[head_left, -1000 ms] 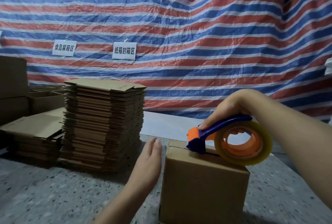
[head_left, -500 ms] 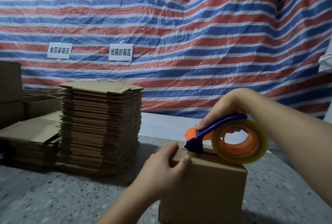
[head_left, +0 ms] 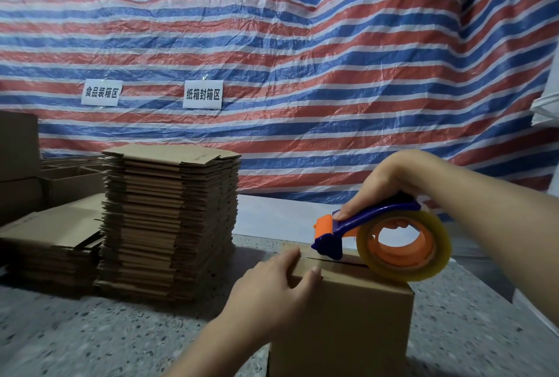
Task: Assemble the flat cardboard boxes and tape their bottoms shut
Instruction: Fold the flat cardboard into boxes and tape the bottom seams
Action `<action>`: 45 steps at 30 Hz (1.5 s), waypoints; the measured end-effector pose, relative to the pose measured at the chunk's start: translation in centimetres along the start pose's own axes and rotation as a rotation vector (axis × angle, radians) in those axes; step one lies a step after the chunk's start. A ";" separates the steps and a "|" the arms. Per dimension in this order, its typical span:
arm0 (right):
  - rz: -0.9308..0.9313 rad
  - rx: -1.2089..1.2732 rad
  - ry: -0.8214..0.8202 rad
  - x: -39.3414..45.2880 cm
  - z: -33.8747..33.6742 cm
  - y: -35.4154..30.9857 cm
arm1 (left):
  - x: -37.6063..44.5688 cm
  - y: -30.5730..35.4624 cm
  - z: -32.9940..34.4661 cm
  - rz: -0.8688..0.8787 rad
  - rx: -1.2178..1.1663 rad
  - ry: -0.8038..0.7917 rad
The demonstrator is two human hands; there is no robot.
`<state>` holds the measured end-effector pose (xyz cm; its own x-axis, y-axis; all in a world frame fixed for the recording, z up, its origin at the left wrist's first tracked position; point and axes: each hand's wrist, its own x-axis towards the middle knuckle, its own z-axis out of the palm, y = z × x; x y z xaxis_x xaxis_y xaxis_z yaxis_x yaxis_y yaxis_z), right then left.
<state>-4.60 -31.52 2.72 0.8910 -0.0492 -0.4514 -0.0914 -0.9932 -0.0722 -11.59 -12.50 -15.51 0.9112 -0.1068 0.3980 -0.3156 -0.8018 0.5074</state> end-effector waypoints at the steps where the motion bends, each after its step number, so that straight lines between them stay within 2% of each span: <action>1: 0.007 0.013 -0.002 0.0 -0.1 0.3 | 0.0 0.1 0.0 0.004 0.024 -0.002; 7: 0.066 -0.058 -0.032 -0.2 -0.8 2.3 | 0.1 0.0 0.1 -0.004 0.018 -0.038; 13: 0.186 -0.056 0.001 -0.9 -1.0 9.8 | 0.3 -0.2 0.3 -0.023 -0.103 -0.098; 19: 0.145 -0.009 -0.014 0.5 1.3 11.4 | 0.3 0.2 0.0 -0.056 -0.104 -0.118; 22: 0.149 0.006 -0.001 0.4 1.6 11.3 | 0.3 0.6 -0.6 -0.061 -0.017 -0.180; 24: 0.149 0.011 0.003 0.4 1.7 11.3 | 0.6 1.2 -1.1 -0.046 0.197 -0.188; 27: 0.141 0.020 -0.005 0.4 1.8 11.3 | 1.5 2.9 -1.4 0.106 0.502 -0.161; 30: 0.127 0.035 -0.028 0.6 1.8 11.4 | 2.1 5.5 -0.1 0.206 0.493 -0.233; 33: 0.112 0.042 -0.031 0.7 1.9 11.8 | 2.0 7.0 1.6 0.195 0.549 -0.293; 37: 0.098 0.067 -0.039 1.0 2.0 12.4 | 1.9 6.7 2.2 0.219 0.654 -0.220; 45: 0.155 0.107 -0.017 -0.2 1.5 16.8 | 2.0 6.0 2.4 0.242 0.607 -0.216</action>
<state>-6.99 -48.03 0.32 0.8551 -0.1982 -0.4791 -0.2746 -0.9569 -0.0942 -11.02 -18.93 -13.49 0.8858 -0.3892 0.2526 -0.3705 -0.9211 -0.1199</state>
